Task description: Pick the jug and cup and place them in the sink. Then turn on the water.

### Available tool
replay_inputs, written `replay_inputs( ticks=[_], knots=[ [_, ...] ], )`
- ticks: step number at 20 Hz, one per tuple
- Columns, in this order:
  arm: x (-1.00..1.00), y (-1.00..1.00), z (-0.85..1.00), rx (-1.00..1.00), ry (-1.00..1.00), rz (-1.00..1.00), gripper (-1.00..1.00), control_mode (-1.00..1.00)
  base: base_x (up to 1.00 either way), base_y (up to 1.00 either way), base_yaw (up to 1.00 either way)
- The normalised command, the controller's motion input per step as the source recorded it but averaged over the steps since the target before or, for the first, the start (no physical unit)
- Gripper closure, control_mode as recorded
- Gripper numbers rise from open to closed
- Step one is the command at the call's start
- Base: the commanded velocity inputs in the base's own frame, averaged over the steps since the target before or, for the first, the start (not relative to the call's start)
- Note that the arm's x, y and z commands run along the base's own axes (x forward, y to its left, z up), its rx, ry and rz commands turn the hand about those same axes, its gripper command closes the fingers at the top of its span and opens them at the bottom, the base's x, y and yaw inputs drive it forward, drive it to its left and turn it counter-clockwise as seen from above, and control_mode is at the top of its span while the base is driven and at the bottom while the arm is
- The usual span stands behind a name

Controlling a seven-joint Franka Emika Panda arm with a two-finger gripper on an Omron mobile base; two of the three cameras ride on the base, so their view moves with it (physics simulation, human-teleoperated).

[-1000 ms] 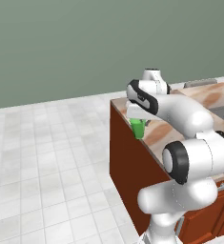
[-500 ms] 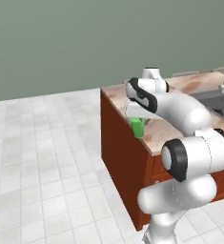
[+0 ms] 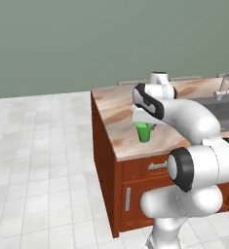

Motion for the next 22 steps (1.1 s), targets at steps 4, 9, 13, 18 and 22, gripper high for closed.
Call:
replay_inputs(
  ticks=[4,9,13,18,22],
  knots=[
    [0.0,0.0,0.0,0.0,0.0,0.0,1.0,1.0,0.61,-1.0,0.37],
    [0.0,0.0,0.0,0.0,0.0,0.0,1.0,1.0,0.35,-1.0,0.31],
    [0.0,0.0,0.0,0.0,0.0,0.0,1.0,1.0,0.11,-1.0,0.24],
    [0.0,0.0,0.0,0.0,0.0,0.0,1.0,1.0,-0.13,-1.0,0.13],
    [0.0,0.0,0.0,0.0,0.0,0.0,1.0,1.0,-0.06,-1.0,0.06]
  ],
)
